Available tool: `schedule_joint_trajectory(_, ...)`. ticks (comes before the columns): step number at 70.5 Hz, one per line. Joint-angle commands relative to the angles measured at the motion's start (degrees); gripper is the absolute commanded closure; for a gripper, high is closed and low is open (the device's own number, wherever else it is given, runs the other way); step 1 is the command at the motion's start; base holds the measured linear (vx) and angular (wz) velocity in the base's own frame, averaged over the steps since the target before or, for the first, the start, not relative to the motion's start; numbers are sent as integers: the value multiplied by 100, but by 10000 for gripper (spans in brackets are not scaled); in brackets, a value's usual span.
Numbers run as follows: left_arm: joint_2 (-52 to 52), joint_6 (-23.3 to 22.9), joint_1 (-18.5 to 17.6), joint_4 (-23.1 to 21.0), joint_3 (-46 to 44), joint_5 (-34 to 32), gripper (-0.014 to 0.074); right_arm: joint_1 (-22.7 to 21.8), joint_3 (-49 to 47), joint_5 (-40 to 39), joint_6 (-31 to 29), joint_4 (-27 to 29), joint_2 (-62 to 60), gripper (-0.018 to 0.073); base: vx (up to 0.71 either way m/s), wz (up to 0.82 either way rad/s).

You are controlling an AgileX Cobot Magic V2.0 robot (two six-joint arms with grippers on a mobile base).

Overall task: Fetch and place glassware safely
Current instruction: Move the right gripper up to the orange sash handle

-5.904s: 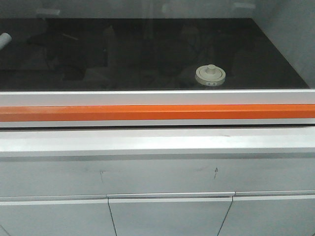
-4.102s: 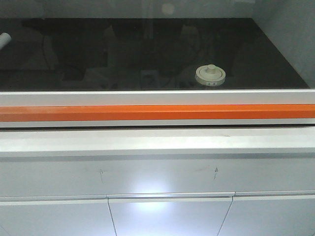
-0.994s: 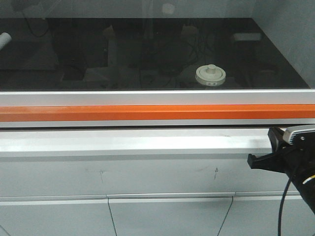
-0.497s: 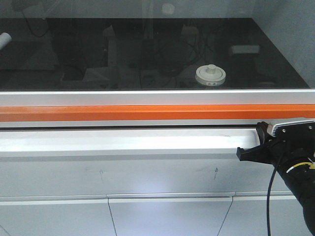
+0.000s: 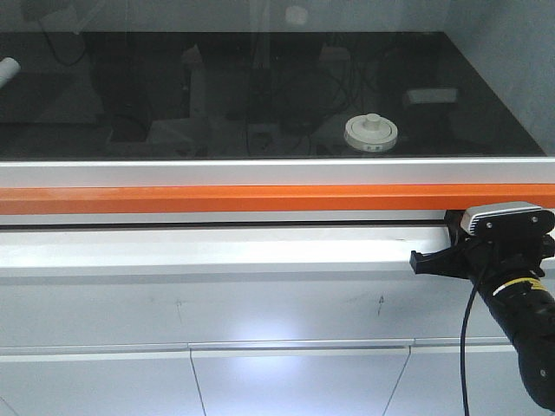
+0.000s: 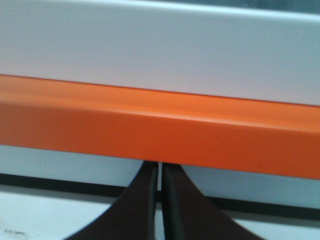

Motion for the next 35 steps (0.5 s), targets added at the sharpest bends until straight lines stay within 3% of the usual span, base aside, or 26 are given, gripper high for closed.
schedule_joint_trajectory(1,2,114,-34,-50,-18,-538,603,2,-117,-641,-67,-54,-144,560,0,0)
schedule_joint_trajectory(9,2,376,-44,-50,504,-1118,603,2,-117,-806,-67,-54,-144,560,0,0)
schedule_joint_trajectory(35,249,377,-44,-50,2344,-4036,603,2,-117,-857,-67,-54,-144,560,0,0)
